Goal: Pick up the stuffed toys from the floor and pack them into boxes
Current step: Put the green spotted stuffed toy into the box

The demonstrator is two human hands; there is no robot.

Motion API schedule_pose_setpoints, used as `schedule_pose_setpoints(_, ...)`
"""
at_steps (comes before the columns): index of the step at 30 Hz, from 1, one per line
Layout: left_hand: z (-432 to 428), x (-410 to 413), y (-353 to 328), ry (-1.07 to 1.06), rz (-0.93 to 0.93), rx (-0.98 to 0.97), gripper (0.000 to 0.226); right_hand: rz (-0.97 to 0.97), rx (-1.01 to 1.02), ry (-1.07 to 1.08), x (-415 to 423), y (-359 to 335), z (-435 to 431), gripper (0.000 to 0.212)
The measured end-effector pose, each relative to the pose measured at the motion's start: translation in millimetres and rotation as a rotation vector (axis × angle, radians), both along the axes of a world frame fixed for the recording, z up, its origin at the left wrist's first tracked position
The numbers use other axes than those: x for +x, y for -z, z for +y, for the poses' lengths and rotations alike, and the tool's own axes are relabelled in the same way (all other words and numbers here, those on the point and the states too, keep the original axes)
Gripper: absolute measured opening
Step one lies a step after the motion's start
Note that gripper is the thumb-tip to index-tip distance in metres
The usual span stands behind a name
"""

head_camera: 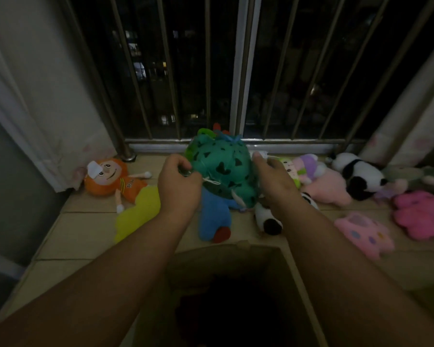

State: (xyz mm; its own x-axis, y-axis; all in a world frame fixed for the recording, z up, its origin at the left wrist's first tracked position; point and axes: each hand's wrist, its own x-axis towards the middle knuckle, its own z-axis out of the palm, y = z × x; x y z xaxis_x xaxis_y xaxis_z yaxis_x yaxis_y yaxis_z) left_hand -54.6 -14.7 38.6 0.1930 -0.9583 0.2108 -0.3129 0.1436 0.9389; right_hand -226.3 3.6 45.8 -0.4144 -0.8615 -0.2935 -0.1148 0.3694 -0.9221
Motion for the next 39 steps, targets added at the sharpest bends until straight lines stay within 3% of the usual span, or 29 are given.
schedule_pose_setpoints(2,9.5,-7.5,-12.2,0.072,0.155,0.054,0.035,-0.381,-0.035,0.031,-3.7,-9.4,8.2,0.087)
schedule_pose_setpoints(4,18.8,-13.1,-23.9,0.196,0.206,0.123,0.049,-0.561,-0.108,0.044,-10.0,-14.6,14.6,0.087)
schedule_pose_setpoints(6,26.8,-16.0,-31.2,0.333,0.190,0.175,0.052,-0.515,-0.155,0.068,-15.3,-21.0,22.8,0.083)
schedule_pose_setpoints(9,31.6,-16.8,-36.4,0.425,0.136,0.215,0.032,-0.353,-0.151,0.069,-23.5,-28.6,35.7,0.083)
schedule_pose_setpoints(13,31.4,-16.4,-46.7,0.469,-0.304,0.025,0.045,-0.024,-0.105,-0.144,-27.2,-55.0,59.8,0.066)
schedule_pose_setpoints(15,35.4,-20.8,-56.1,0.524,-0.399,-0.003,0.050,0.139,-0.014,-0.338,-26.9,-74.1,71.5,0.062)
schedule_pose_setpoints(20,45.7,-32.1,-62.6,0.541,-0.306,0.228,0.040,0.430,0.203,-0.668,-15.3,-94.2,82.1,0.060)
schedule_pose_setpoints(24,44.6,-25.4,-53.0,0.694,-0.744,0.401,0.032,0.441,0.306,-0.798,-12.6,-88.1,88.3,0.057)
schedule_pose_setpoints(27,43.3,-11.4,-46.7,0.856,-0.789,0.762,0.040,0.436,0.373,-0.942,-13.5,-70.4,95.3,0.050)
schedule_pose_setpoints(29,42.4,-4.6,-47.6,0.913,-0.915,0.868,0.044,0.335,0.402,-0.987,-13.2,-53.4,98.7,0.048)
schedule_pose_setpoints(34,44.4,-4.6,-48.8,1.032,-1.131,0.865,0.037,0.106,0.543,-1.070,-5.5,-24.8,98.2,0.038)
schedule_pose_setpoints(37,45.8,-5.9,-39.2,1.072,-1.272,0.813,0.040,0.161,0.545,-1.060,-1.6,-21.0,93.9,0.035)
schedule_pose_setpoints(39,46.3,-7.7,-31.9,1.065,-1.346,0.722,0.042,0.305,0.499,-1.031,1.3,-20.7,89.7,0.035)
